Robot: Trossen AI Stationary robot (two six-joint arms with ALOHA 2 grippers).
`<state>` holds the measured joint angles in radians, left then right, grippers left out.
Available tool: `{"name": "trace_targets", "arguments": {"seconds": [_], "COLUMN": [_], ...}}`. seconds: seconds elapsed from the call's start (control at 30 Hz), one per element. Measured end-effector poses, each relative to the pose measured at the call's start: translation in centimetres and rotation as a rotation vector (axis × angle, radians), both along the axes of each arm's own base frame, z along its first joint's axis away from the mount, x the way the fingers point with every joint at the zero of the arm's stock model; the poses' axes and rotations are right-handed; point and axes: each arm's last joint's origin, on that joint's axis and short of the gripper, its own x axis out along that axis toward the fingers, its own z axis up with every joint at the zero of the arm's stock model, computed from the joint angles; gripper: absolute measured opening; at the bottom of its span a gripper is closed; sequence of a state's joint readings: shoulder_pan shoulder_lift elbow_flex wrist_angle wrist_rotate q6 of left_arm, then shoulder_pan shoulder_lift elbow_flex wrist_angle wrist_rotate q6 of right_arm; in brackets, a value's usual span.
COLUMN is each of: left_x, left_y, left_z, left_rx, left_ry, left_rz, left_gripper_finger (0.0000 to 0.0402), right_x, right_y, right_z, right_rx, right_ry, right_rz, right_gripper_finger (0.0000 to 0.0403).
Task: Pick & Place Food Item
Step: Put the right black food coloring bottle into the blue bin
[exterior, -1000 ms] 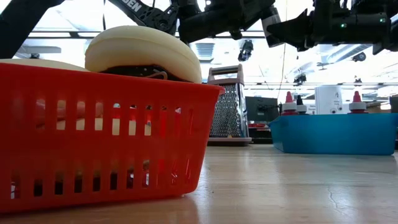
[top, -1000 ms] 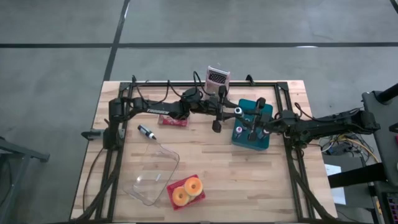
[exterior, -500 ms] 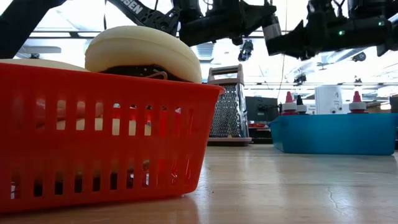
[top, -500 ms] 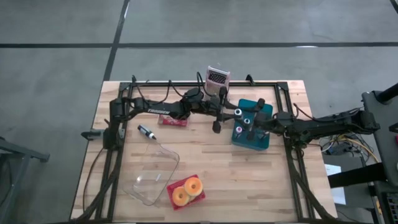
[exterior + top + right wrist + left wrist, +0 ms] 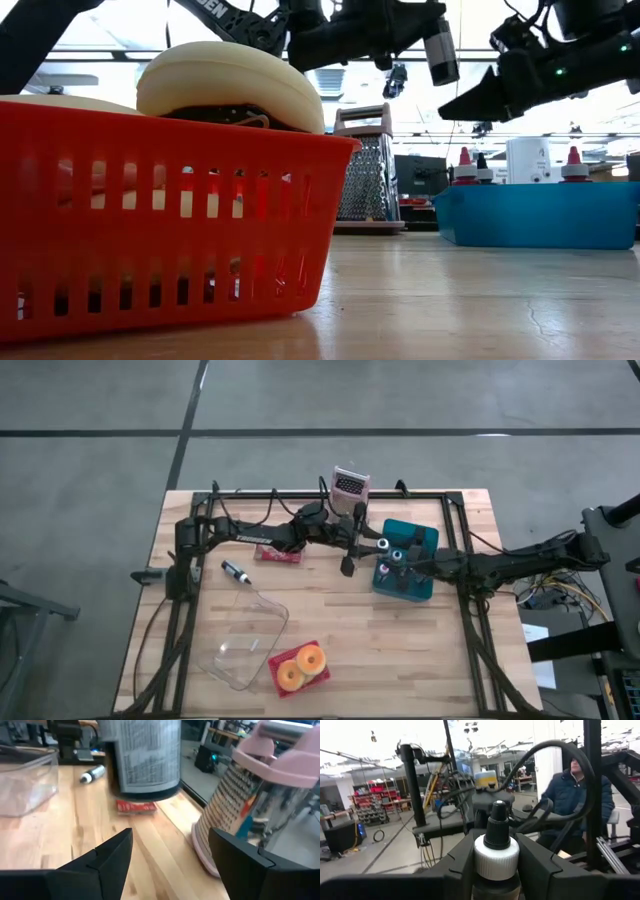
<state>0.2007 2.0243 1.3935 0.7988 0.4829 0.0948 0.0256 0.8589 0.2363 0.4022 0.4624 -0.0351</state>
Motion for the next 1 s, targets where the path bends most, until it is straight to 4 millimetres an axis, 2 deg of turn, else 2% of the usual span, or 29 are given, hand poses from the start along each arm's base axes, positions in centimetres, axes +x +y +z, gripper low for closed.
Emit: {"name": "trace_targets", "arguments": {"seconds": [0.17, 0.33, 0.47, 0.63, 0.7, 0.87, 1.0], "left_x": [0.0, 0.0, 0.2, 0.6, 1.3, 4.9, 7.0], "left_y": [0.0, -0.3, -1.3, -2.9, -3.1, -2.7, -2.4], "left_z": [-0.3, -0.3, -0.3, -0.5, -1.1, -3.6, -4.7], "left_rx": [0.003, 0.002, 0.003, 0.027, 0.022, -0.042, -0.057], "left_ry": [0.017, 0.018, 0.018, 0.011, 0.016, 0.096, 0.165], "left_rz": [-0.004, -0.02, -0.041, -0.063, -0.066, -0.064, -0.062], "left_gripper_finger": [0.0113, 0.0113, 0.0113, 0.0113, 0.0113, 0.0113, 0.0113], "right_x": [-1.5, -3.9, -5.3, -5.8, -5.8, -5.8, -6.0], "right_y": [0.8, 0.6, 0.2, 0.0, 0.0, 0.0, -0.1], "right_z": [0.4, 1.2, 1.9, 2.3, 2.4, 2.3, 2.4], "right_rx": [-0.024, -0.046, -0.064, -0.109, -0.113, -0.116, -0.154], "right_ry": [0.022, -0.021, -0.07, -0.068, -0.066, -0.064, -0.045], "right_rz": [-0.11, -0.335, -0.464, -0.502, -0.502, -0.508, -0.583], "right_gripper_finger": [0.0247, 0.0247, 0.0247, 0.0247, 0.0246, 0.0247, 0.0247]}}
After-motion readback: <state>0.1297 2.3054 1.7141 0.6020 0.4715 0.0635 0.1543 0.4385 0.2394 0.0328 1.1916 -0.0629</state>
